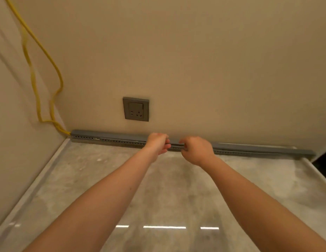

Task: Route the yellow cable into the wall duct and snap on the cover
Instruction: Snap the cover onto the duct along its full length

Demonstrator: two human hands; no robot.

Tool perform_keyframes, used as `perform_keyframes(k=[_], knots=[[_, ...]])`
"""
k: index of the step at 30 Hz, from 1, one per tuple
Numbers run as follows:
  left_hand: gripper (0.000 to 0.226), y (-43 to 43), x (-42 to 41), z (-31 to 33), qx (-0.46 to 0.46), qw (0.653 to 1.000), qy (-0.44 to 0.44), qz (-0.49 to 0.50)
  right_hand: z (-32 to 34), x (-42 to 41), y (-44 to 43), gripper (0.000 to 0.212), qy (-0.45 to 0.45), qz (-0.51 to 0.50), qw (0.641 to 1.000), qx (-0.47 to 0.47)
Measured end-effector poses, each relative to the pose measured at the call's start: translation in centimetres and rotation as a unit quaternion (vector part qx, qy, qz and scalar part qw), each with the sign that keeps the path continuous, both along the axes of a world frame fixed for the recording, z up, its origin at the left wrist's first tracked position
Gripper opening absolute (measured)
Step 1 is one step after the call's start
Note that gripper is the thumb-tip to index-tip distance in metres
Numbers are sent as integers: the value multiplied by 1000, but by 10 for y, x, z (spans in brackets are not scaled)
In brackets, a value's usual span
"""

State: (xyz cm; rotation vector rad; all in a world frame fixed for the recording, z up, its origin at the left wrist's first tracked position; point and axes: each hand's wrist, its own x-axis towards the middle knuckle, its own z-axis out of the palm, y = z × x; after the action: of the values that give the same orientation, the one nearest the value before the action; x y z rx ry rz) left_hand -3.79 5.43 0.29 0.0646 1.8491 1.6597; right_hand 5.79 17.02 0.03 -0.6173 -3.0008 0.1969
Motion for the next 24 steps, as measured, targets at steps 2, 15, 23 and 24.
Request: perform_keyframes(k=[2, 15, 23, 24], knots=[[9, 31, 21, -3, -15, 998, 58, -15, 3, 24, 34, 41, -7, -2, 1000, 6], [51, 185, 112, -50, -240, 835, 446, -218, -15, 137, 223, 50, -67, -28, 997, 10], [52, 227, 107, -62, -323, 753, 508, -268, -29, 146, 287, 29, -121, -42, 990, 67], [50, 229, 106, -64, -327, 745, 517, -268, -30, 147, 292, 28, -125, -40, 988, 78]])
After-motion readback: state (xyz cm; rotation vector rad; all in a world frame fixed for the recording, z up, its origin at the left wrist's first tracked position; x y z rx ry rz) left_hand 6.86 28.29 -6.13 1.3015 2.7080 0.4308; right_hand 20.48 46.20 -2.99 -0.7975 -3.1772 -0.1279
